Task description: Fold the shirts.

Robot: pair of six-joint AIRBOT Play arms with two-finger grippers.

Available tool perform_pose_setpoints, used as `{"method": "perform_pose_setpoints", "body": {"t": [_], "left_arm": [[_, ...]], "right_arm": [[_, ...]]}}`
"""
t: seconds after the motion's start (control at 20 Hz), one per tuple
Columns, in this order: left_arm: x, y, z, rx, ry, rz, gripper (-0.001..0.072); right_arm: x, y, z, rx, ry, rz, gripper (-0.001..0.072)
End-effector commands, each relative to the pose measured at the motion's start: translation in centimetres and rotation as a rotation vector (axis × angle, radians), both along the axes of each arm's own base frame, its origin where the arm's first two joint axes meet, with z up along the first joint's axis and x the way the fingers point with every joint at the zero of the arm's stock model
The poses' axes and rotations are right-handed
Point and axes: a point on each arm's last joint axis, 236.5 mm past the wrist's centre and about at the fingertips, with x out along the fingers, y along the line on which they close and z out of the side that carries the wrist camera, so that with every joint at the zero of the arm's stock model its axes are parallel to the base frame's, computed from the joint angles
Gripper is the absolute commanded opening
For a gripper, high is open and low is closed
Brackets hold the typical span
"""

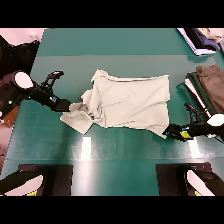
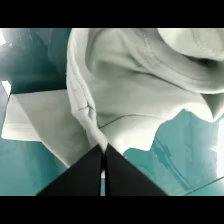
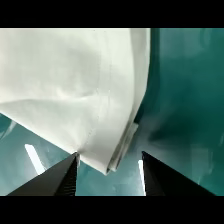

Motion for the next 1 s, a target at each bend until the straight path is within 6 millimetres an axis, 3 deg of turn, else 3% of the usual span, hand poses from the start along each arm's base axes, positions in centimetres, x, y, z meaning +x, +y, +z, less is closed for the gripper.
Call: {"method": "perform_pose_setpoints", "body": {"t": [0.0,0.15,0.2,0.3,0.4,0.45,0.6,0.65,0.75,0.85,0.95], "left_arm": [[0.1,-0.1,0.0,-0.006,-0.004,0.006,0.0022],[0.4,-0.1,0.2,-0.009,-0.018,0.018,0.0022],[0.9,-0.1,0.8,-0.014,-0.049,0.035,0.0022],[2.1,0.0,4.4,-0.026,-0.185,0.048,0.0022],[3.6,0.1,11.5,-0.052,-0.404,0.071,0.0022],[3.9,0.1,16.1,-0.072,-0.532,0.079,0.0022],[1.9,0.7,32.8,-0.151,-0.976,0.108,0.0023],[0.1,1.0,37.8,-0.176,-1.105,0.115,0.0023],[-4.5,1.8,46.7,-0.224,-1.336,0.123,0.0022],[-9.0,2.4,52.8,-0.257,-1.502,0.124,0.0023],[-13.0,2.8,57.1,-0.283,-1.626,0.120,0.0022]], "right_arm": [[0.9,0.6,-0.7,0.035,-0.001,-0.029,0.0352],[1.2,0.8,-0.2,0.043,-0.038,-0.002,0.0019],[1.4,0.8,0.5,0.040,-0.065,0.001,0.0018],[3.0,0.6,3.8,0.021,-0.179,0.016,0.0016],[6.3,0.0,10.6,-0.021,-0.397,0.022,0.0016],[7.8,-0.3,14.8,-0.045,-0.519,0.015,0.0016],[9.7,-1.2,31.3,-0.129,-0.970,-0.034,0.0016],[9.1,-1.3,36.9,-0.158,-1.125,-0.050,0.0015],[6.3,-1.1,46.2,-0.197,-1.367,-0.069,0.0015],[3.2,-0.4,52.1,-0.221,-1.510,-0.061,0.0015],[0.8,0.2,55.3,-0.235,-1.587,-0.045,0.0015]]}}
